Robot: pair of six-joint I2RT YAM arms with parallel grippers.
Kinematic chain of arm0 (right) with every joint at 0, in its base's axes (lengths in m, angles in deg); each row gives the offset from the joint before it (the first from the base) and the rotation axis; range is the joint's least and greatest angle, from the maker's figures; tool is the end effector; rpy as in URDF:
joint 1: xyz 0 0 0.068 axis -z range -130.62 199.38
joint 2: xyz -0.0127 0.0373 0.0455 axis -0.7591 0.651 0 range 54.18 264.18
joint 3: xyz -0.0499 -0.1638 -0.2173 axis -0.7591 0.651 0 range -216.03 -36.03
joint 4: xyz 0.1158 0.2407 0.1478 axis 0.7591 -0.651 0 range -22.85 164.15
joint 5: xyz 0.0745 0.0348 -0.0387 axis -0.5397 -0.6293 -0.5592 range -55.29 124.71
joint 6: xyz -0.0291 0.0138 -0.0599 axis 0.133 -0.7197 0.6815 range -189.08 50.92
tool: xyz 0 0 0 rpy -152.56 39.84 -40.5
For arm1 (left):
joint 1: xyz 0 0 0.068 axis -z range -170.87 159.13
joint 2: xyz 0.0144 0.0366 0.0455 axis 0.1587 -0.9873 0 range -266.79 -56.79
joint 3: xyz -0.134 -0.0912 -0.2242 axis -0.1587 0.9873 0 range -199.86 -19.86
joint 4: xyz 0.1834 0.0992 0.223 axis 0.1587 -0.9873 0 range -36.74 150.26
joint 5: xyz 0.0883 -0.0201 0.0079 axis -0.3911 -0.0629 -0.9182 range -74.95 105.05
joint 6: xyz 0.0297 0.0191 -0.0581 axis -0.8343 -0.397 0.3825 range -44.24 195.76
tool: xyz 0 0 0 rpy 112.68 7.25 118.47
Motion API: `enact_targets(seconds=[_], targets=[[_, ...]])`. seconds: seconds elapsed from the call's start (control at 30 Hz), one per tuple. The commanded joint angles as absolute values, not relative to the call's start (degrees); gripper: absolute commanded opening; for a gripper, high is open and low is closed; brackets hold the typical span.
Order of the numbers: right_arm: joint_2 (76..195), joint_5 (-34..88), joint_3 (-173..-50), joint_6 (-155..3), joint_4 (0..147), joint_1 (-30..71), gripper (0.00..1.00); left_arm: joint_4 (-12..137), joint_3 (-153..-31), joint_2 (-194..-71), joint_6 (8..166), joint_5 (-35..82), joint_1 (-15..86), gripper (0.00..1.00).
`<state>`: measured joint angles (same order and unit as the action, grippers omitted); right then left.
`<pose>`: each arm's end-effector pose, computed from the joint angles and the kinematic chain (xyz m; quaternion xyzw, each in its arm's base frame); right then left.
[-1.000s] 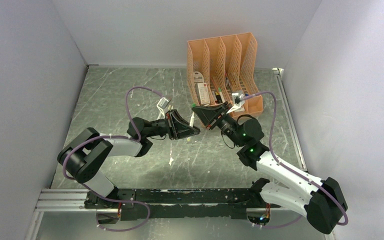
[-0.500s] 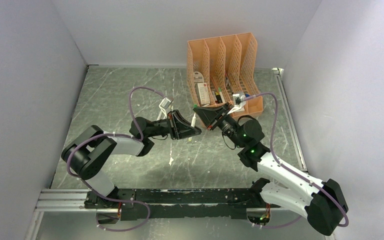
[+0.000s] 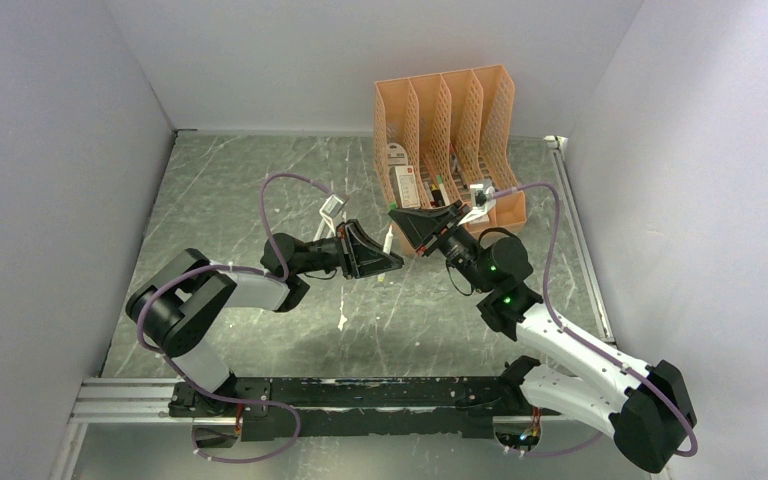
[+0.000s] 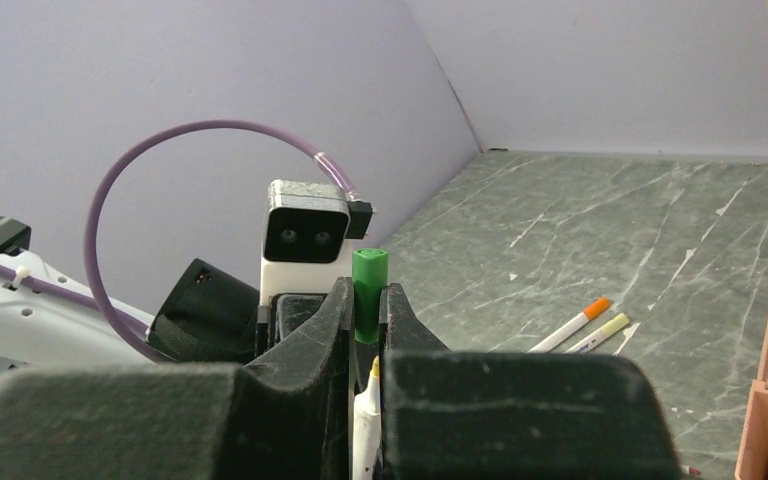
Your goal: Insert the pens into the pen caps
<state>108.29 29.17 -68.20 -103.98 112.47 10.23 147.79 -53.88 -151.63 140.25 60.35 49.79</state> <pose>0.2128 0.1801 0.3136 -0.0609 0.5966 0.5047 0.6210 0.2307 -0.2493 0.2059 0.2208 0.5415 -0.7467 0.3169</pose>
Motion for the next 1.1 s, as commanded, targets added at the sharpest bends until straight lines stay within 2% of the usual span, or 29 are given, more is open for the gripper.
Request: enact_targets(seconds=[0.0, 1.07], targets=[[107.7, 28.0, -68.4, -104.0, 113.9, 10.6, 0.0, 163.8, -55.3, -151.8, 139.7, 60.2, 50.0, 0.07], [106.6, 24.7, -62.8, -106.8, 115.1, 10.6, 0.0, 163.8, -56.9, -152.8, 137.6, 55.9, 50.0, 0.07]])
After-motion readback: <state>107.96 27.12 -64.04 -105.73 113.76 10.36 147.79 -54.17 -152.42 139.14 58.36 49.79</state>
